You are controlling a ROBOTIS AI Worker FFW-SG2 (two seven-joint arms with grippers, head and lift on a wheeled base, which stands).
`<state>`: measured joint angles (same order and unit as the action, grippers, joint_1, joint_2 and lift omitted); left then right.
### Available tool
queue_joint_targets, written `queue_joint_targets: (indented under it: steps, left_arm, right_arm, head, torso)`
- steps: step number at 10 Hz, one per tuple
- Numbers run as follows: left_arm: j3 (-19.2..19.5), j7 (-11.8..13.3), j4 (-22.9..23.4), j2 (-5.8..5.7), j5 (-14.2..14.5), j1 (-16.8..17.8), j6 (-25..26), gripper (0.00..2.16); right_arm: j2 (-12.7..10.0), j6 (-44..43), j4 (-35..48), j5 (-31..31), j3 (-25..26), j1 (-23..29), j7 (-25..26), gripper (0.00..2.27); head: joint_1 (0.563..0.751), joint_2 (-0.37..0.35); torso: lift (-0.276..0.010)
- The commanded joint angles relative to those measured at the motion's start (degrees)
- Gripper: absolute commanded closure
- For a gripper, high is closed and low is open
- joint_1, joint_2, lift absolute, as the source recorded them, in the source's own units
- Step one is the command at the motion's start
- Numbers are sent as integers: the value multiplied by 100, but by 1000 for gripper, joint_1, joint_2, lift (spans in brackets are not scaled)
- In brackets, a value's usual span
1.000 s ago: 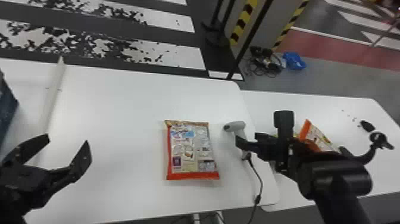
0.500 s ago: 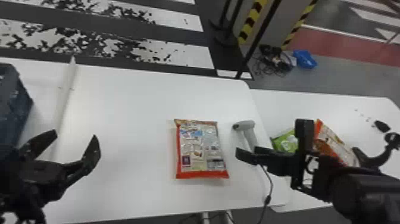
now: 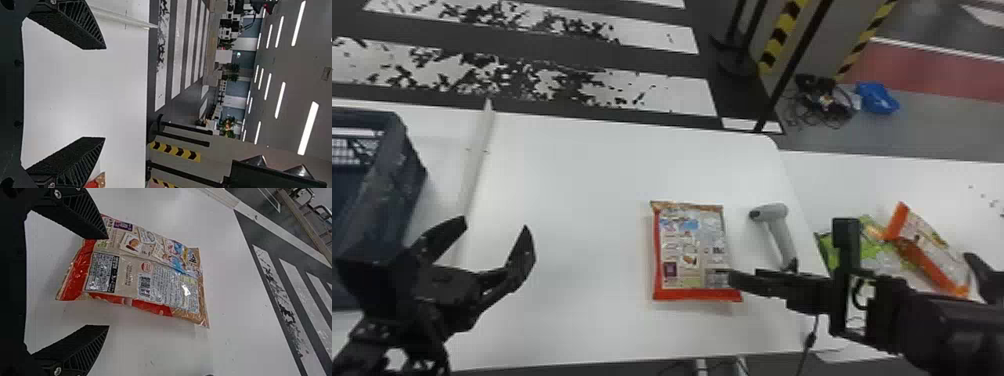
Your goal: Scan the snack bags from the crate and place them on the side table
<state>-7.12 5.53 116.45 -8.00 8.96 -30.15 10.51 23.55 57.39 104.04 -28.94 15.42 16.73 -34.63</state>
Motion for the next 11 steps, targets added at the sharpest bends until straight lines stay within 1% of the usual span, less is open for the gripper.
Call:
queue_joint_targets:
  steps: [1,4,5,6,7,8,9,10,11]
  left_arm:
    - [0,1,-8,0,0,0,0,39]
    - [0,1,-17,-9,0,-17,0,39]
    - [0,19,-17,-9,0,-17,0,39]
    - [0,19,-34,-9,9,-17,0,39]
    - [0,27,-26,-9,9,-26,0,39]
    - [9,27,-26,-18,18,-35,0,39]
    - [9,27,-26,-18,18,-35,0,39]
    - [26,27,-26,-18,18,-35,0,39]
    - [35,27,-17,-26,26,-35,0,39]
  right_arm:
    - [27,-170,-437,56,-188,-206,-131,87]
    - [71,-645,-780,469,-592,-381,-167,87]
    - [71,-662,-832,513,-698,-408,-167,87]
    - [71,-698,-841,583,-795,-425,-219,181]
    - [71,-715,-920,671,-891,-487,-246,637]
    - [71,-715,-938,759,-962,-513,-298,1808]
    - [89,-698,-929,785,-962,-513,-307,2256]
    - [89,-698,-823,697,-882,-443,-325,2256]
    - [89,-627,-700,495,-645,-373,-474,2256]
  head:
    - [695,-220]
    - [695,-210]
    - [695,-208]
    - [695,-205]
    - [695,-197]
    - [695,-193]
    - [695,-186]
    - [695,-184]
    - [695,-183]
  torso:
    - [-81]
    - [-81]
    - [-81]
    - [-81]
    - [-81]
    - [-81]
    - [-81]
    - [-81]
    - [-81]
